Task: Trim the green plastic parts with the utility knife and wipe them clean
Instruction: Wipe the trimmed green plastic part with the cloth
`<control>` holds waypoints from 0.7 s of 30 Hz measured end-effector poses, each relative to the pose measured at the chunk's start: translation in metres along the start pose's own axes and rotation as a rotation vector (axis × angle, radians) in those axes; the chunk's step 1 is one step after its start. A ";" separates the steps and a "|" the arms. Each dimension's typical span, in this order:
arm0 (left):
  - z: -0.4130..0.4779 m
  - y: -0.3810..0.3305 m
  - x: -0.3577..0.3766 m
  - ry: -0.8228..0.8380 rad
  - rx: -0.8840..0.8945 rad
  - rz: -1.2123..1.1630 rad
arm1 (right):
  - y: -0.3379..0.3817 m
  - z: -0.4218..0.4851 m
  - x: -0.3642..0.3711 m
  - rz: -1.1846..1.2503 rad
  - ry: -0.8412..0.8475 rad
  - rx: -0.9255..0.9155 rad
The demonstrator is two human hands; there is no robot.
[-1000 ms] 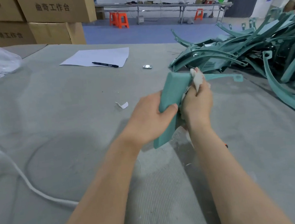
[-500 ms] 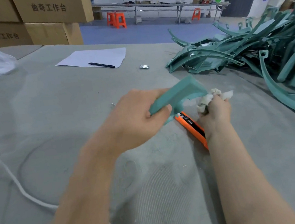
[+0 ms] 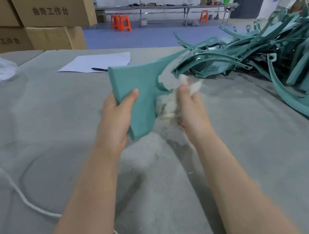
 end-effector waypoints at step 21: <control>0.003 0.006 0.013 0.072 -0.047 -0.491 | -0.012 -0.006 0.021 0.456 0.102 0.249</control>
Point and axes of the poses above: each hand's wrist, its own z-axis towards the middle knuckle, its own x-axis out of the palm, y = z × x, the point moved 3 cm from there along z, towards the middle knuckle, and after that the axes turned 8 degrees about z, right-handed, at the moved point
